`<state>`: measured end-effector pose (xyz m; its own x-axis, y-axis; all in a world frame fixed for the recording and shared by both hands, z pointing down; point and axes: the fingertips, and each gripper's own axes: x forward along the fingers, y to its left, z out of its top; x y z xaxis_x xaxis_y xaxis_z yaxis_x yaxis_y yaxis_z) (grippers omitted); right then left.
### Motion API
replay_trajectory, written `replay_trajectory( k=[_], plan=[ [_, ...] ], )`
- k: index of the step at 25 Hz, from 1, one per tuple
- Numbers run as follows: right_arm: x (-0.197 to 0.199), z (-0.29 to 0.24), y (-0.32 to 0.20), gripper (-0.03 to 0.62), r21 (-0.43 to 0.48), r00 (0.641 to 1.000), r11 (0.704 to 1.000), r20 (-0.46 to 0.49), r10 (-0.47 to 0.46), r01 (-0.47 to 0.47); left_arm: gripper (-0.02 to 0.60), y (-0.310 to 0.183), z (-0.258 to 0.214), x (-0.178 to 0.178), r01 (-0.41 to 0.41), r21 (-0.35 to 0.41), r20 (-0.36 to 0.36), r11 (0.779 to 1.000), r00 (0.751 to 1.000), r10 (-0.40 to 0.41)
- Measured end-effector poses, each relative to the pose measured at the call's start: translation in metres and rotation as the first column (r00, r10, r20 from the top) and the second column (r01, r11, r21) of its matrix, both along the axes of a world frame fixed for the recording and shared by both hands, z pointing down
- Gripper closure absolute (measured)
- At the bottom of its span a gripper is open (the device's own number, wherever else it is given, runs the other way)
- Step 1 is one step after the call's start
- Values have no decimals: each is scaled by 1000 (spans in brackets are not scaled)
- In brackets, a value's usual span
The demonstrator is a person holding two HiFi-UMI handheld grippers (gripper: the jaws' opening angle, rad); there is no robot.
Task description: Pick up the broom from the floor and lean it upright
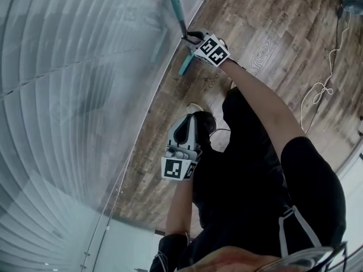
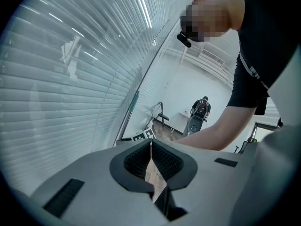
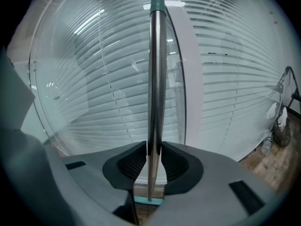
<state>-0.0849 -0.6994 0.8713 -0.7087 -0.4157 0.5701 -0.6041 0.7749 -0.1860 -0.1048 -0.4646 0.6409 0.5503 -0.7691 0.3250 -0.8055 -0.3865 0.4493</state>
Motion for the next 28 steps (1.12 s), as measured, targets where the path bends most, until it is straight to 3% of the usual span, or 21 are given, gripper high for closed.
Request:
replay_trajectory(
  k=[3,9,17,23,28],
  plan=[
    [9,-7,-5,456,10,999,999,22,39,-39,557,3,-2,1,-1,5,-6,1000,1000,1],
    [14,-21,-5,504,34,998,999,47,33,-35,557,4,-6,5,-5,7,-15,1000,1000,5],
    [73,-39,25,507,-55,999,998,-41,7,-10,555,2,-28,14,5,-30,-44,1000,999,-6],
    [120,-61,51,507,-125,996,991,-82,34,-44,556,8,-66,30,-12,-28,-53,1000,999,11],
    [110,-43,65,507,-168,982,985,-174,-79,50,556,4,-76,32,-5,-35,-65,999,998,2]
  ],
)
